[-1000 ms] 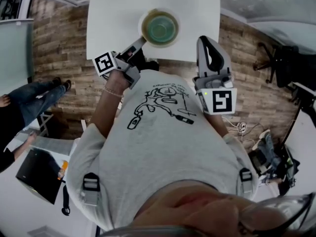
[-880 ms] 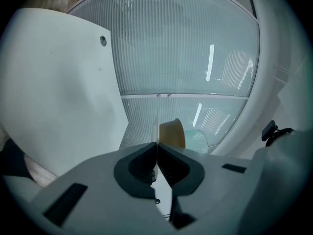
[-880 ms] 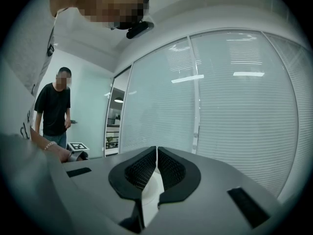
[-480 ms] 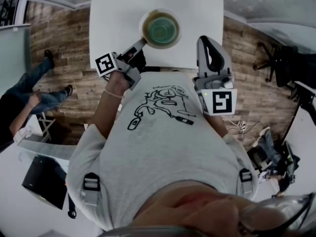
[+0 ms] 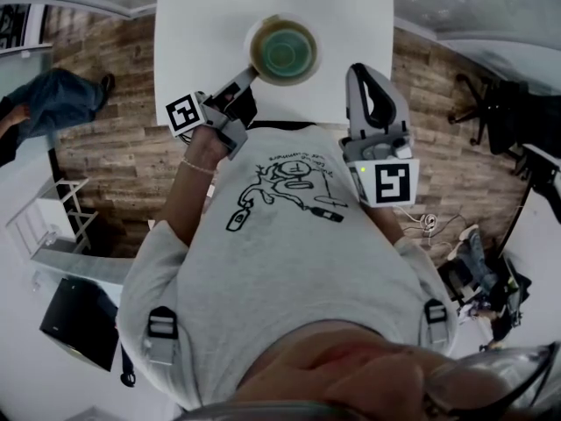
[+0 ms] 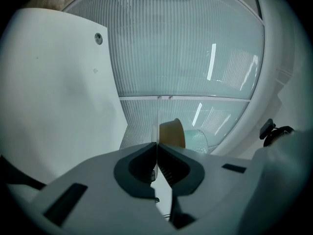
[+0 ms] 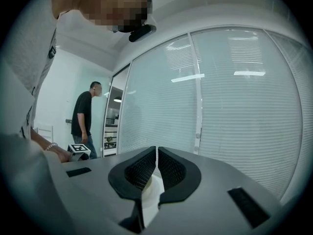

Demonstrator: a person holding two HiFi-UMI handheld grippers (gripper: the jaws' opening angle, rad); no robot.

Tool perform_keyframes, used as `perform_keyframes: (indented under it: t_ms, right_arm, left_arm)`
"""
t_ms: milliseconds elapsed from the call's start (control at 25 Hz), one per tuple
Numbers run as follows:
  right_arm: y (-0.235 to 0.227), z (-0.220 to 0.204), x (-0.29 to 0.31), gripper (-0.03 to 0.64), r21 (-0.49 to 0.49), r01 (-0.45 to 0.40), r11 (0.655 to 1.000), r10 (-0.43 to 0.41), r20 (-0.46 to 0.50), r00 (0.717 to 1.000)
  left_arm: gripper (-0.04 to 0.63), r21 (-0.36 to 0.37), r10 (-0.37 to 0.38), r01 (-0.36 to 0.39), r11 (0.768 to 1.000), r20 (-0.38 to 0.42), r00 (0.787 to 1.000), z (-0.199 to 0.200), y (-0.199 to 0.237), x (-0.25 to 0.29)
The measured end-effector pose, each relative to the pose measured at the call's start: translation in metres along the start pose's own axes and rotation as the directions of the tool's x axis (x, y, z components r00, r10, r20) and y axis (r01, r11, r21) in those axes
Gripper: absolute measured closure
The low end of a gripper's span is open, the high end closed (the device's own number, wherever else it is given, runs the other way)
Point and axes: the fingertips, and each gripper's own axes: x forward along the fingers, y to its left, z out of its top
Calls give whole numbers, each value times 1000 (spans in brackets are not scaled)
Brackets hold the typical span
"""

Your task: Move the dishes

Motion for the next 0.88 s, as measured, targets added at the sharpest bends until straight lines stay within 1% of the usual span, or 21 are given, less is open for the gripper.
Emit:
perform_keyframes:
  t_ms: [240,400,440,560,680,880]
  right_arm:
    - [1,8,1,577,-8,-32,999,32,22,999]
    - [0,10,0,571,-13,-59,998,59,34,998]
    - [0,10,0,555,-12,-72,997,73,34,997]
    - [2,8,3,437,2,-121,993,121,30,992]
    - [8,3,8,365,15,-173,985,173,17,985]
    - [20,-8,19,277,35,-253,967,254,-10,967]
  left_arm:
    - [588,9,1,-1,1000,15,1000,-1,-4,0]
    - [588,0,0,0,1000,30,1000,-8,-5,5]
    - [588,0,2,-2,1000,31,1000,-10,-5,7]
    - [588,6,5,-6,1000,30,1000,-16,-6,14]
    - [588,1,0,0,1000,32,999,-21,-9,19]
    - [588,3,-1,1,1000,28,1000,-26,-13,27]
